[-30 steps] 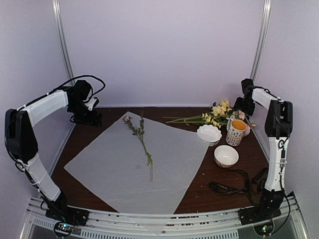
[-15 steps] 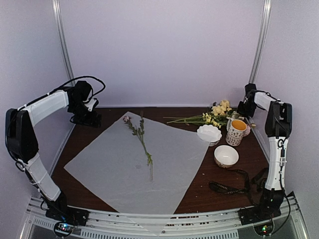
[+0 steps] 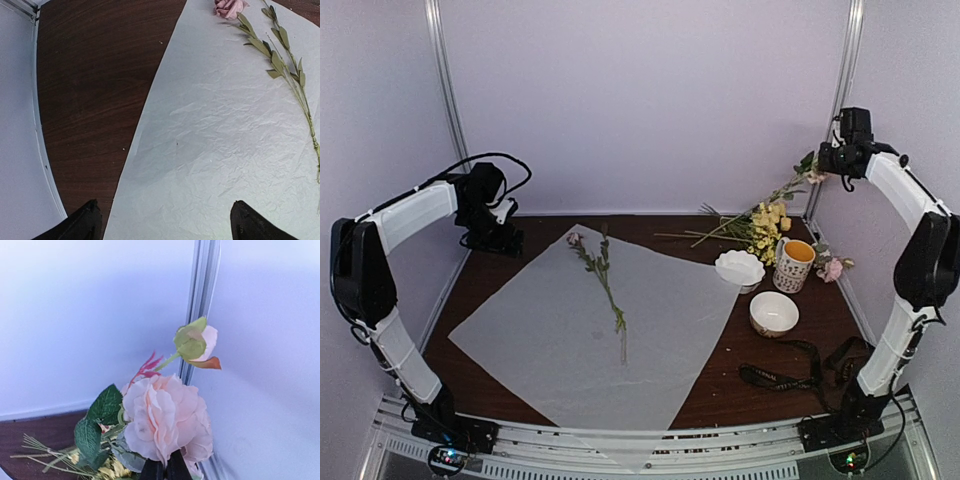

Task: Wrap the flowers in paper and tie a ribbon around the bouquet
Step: Pass from the right arm to the left, then pick up the fake flower, then place the fake flower on the flattened wrapping paper.

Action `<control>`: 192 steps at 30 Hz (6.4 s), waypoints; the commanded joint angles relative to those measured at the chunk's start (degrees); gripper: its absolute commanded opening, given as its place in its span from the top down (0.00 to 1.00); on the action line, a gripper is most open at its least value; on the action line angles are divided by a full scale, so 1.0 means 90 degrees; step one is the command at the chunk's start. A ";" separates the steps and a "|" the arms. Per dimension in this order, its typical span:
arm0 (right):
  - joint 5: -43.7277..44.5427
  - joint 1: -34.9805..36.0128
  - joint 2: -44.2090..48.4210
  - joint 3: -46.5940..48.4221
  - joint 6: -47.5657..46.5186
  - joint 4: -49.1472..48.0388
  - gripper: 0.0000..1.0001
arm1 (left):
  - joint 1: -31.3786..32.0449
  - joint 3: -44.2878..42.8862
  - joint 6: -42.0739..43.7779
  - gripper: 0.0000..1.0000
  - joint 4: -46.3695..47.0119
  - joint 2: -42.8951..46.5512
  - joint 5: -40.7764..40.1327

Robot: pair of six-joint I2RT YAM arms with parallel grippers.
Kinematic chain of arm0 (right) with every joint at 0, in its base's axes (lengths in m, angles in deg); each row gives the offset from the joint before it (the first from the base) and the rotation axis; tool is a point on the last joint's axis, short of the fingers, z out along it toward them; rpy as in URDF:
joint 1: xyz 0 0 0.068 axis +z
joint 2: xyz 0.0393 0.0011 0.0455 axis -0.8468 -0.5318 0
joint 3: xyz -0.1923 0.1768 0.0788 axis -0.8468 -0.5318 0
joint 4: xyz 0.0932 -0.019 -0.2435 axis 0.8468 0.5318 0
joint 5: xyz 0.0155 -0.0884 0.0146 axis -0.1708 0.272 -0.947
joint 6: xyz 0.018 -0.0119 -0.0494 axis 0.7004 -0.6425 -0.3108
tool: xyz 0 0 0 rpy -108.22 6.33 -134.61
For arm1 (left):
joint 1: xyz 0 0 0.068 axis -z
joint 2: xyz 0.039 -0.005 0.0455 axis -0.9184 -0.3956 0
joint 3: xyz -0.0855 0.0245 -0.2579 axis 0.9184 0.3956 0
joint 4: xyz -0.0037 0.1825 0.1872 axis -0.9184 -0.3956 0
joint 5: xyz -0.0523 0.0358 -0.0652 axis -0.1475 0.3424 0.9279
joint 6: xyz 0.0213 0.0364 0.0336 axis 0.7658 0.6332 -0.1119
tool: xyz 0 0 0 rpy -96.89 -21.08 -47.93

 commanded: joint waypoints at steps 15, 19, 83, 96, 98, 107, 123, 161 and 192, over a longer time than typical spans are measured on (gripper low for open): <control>0.1184 0.1733 0.2923 -0.1734 -0.2036 -0.4626 1.00 | 0.0605 0.0254 0.0699 0.06 0.0883 0.0989 0.0361; 0.0899 0.1732 0.3181 -0.1706 -0.1876 -0.5191 1.00 | 0.0769 0.0286 0.0787 0.06 0.0949 0.1111 0.0420; -0.3329 0.3375 0.1682 -0.4399 0.4390 -0.4808 0.26 | 0.3110 -0.3458 0.0575 1.00 0.3968 -0.1424 0.2714; -0.4061 0.3855 -0.0351 -0.3905 0.6749 -0.7738 0.19 | 0.3370 -0.3447 0.0633 1.00 0.4028 -0.1526 0.2966; -0.4163 0.3903 -0.0547 -0.3622 0.6707 -0.7413 0.20 | 0.3376 -0.3439 0.0634 1.00 0.4025 -0.1523 0.3032; -0.4766 0.4017 -0.1324 -0.2726 0.7010 -0.7148 0.36 | 0.3413 -0.3369 0.0780 1.00 0.4008 -0.1478 0.3243; -0.3885 0.3468 0.1266 -0.3575 0.3132 -0.1724 0.26 | 0.3414 -0.2459 -0.0513 1.00 0.5235 -0.1741 0.2425; -0.3633 0.4464 0.0729 -0.4659 0.2300 -0.0919 1.00 | 0.2169 -0.3028 -0.0759 1.00 0.5199 -0.1899 0.1934; -0.2298 0.4330 0.2319 -0.3672 0.1267 -0.0877 1.00 | 0.1610 -0.0796 -0.3013 1.00 0.3365 0.0172 0.3531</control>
